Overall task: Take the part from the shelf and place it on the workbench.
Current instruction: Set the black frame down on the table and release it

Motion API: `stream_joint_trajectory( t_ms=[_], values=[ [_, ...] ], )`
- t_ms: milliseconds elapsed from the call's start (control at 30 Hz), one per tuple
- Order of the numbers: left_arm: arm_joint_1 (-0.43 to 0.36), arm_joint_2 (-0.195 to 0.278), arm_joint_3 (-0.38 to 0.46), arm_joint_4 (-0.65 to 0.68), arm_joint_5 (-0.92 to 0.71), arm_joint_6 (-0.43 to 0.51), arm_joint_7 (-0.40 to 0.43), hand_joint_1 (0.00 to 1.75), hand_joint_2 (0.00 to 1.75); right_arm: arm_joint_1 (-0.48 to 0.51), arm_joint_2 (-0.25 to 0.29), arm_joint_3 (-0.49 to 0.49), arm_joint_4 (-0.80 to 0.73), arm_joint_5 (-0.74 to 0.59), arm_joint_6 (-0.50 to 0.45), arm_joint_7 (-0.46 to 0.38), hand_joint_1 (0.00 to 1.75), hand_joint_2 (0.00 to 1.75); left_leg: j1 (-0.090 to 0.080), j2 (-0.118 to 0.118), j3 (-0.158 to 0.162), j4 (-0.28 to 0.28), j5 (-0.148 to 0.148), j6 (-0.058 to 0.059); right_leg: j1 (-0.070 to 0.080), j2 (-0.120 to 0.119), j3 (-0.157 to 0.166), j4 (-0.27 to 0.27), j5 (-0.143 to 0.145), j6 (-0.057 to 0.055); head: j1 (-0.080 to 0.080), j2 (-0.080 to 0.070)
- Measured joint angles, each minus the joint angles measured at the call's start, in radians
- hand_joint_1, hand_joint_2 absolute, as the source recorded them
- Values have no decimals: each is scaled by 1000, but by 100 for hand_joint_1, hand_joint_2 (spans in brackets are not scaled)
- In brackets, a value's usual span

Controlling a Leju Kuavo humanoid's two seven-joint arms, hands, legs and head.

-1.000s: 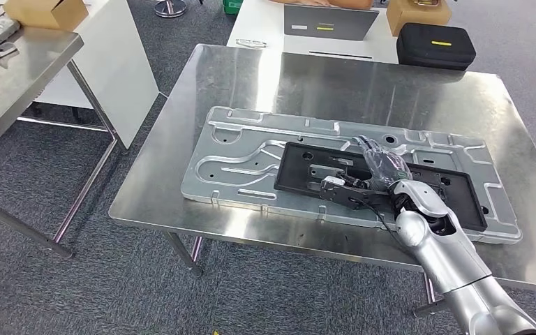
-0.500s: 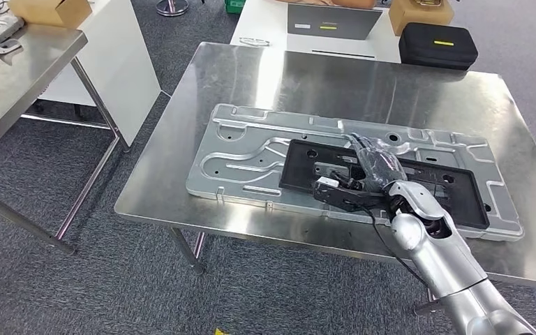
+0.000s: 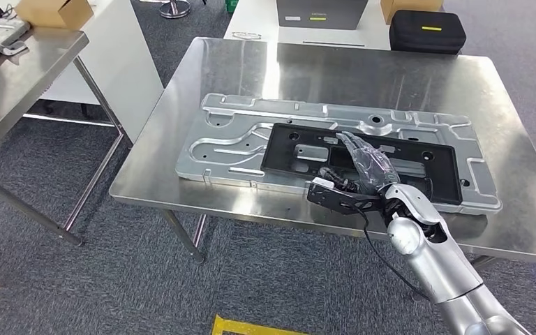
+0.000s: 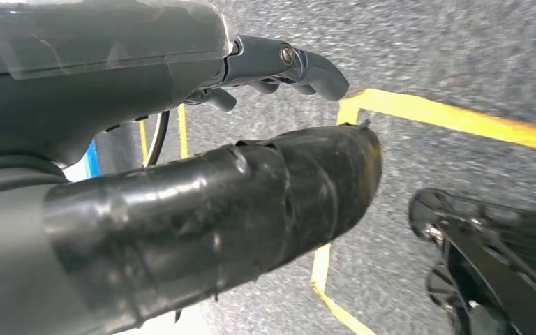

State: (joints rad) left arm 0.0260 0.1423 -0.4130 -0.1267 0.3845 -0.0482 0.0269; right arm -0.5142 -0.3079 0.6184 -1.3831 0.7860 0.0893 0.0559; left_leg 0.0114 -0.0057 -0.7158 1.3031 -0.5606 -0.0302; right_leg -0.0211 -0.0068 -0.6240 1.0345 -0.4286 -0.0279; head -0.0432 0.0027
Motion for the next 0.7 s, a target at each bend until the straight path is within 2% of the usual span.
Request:
stream_joint_trajectory(
  t_ms=[33, 67, 100, 133, 167, 200, 267, 300, 333, 367, 433, 467, 500, 533, 567, 600, 633, 667, 700],
  values=[
    [-1, 0, -1, 0, 0, 1, 1, 0, 0, 2, 1, 0, -7, -1, -1, 0, 0, 0, 0, 0, 38, -35, 24, 1, 0, 0, -13, 2, 9, 3, 0, 0],
    [-1, 0, -2, 0, 0, 2, 1, 0, 0, 2, 1, 0, -15, -2, -2, 0, 0, 0, 1, 0, 94, -100, 44, 3, 0, 0, -23, 4, 17, 6, 0, 0],
    [-3, 1, -3, 0, 0, 2, 2, 0, 0, 3, 2, 0, -24, -2, -5, 0, 0, 0, -1, 0, 153, -179, 49, 8, 0, -1, -31, 6, 24, 10, 0, 0],
    [-4, 2, -3, 0, 0, 3, 2, 0, 0, 3, 3, 0, -35, -2, -11, 0, 0, 0, -3, -1, 197, -242, 48, 14, 1, -2, -36, 7, 31, 16, 0, 0],
    [-5, 2, -4, 0, 0, 4, 1, 0, 0, 4, 3, 0, -46, 0, -21, 1, 0, 0, -6, -1, 224, -285, 42, 20, 2, -3, -37, 7, 38, 22, 1, 0],
    [-5, 2, -5, 0, 1, 6, 0, 0, 0, 6, 4, 0, -59, 6, -33, 2, 0, 0, -9, -2, 230, -302, 38, 27, 2, -4, -37, 5, 45, 28, 1, 0],
    [-3, 3, -10, 0, 1, 11, 3, 0, 0, 18, 5, -1, -88, 24, -66, 4, 0, 0, -8, 0, 218, -308, 55, 44, 1, -4, -40, 2, 54, 41, 2, 0],
    [-2, 5, -12, 1, 0, 14, 8, 0, 0, 30, 6, -1, -103, 33, -84, 3, 0, 0, -6, 2, 212, -312, 66, 53, 2, -3, -45, 10, 42, 46, 2, 0],
    [-1, 7, -15, 1, 0, 16, 14, 0, 0, 45, 7, -2, -116, 42, -102, 1, 0, 0, -3, 4, 202, -316, 80, 63, 2, -1, -55, 38, 6, 50, 3, 0],
    [-1, 10, -18, 2, 0, 16, 18, 0, 0, 59, 8, -3, -126, 50, -117, -1, 0, 0, -3, 6, 191, -317, 92, 69, 1, 1, -69, 85, -45, 51, 3, 0],
    [2, 15, -22, 2, 0, 16, 20, 0, 0, 84, 9, -4, -136, 58, -133, -4, 0, 0, -6, 7, 161, -314, 115, 75, 1, 3, -97, 213, -141, 54, 4, 0],
    [4, 16, -24, 2, 0, 16, 20, 0, 0, 92, 10, -5, -138, 59, -137, -5, 0, 0, -8, 8, 145, -311, 124, 75, 1, 3, -101, 259, -158, 55, 4, 0],
    [5, 16, -26, 2, 0, 16, 20, 0, 0, 98, 11, -5, -139, 60, -141, -7, 0, 0, -10, 8, 128, -307, 133, 75, 1, 3, -90, 278, -154, 54, 4, 0],
    [6, 17, -28, 2, 0, 16, 19, 0, 0, 103, 12, -5, -141, 62, -146, -10, 0, 0, -11, 9, 113, -302, 141, 74, 1, 3, -62, 262, -132, 52, 4, 0],
    [6, 17, -30, 2, 0, 16, 18, 0, 0, 106, 13, -5, -143, 64, -150, -15, 0, 0, -12, 9, 98, -295, 148, 72, 2, 3, -16, 210, -107, 48, 4, 0],
    [6, 17, -32, 2, 0, 16, 16, 0, 0, 108, 14, -6, -149, 68, -155, -19, 0, 0, -13, 8, 85, -288, 155, 70, 4, 3, 36, 140, -97, 42, 4, 0],
    [5, 16, -33, 2, 0, 16, 14, 0, 0, 110, 16, -6, -159, 74, -158, -22, 0, 0, -14, 7, 76, -282, 161, 66, 7, 2, 81, 75, -96, 37, 3, 0],
    [5, 16, -35, 2, 0, 16, 12, 0, 0, 112, 18, -7, -171, 83, -159, -23, 0, 0, -14, 7, 70, -278, 167, 61, 11, 2, 111, 27, -101, 32, 3, 0],
    [4, 16, -37, 2, 0, 16, 10, 0, 0, 113, 19, -7, -183, 95, -159, -23, 0, 0, -14, 6, 68, -277, 174, 55, 14, 2, 121, 3, -108, 28, 3, 0]
  ],
)
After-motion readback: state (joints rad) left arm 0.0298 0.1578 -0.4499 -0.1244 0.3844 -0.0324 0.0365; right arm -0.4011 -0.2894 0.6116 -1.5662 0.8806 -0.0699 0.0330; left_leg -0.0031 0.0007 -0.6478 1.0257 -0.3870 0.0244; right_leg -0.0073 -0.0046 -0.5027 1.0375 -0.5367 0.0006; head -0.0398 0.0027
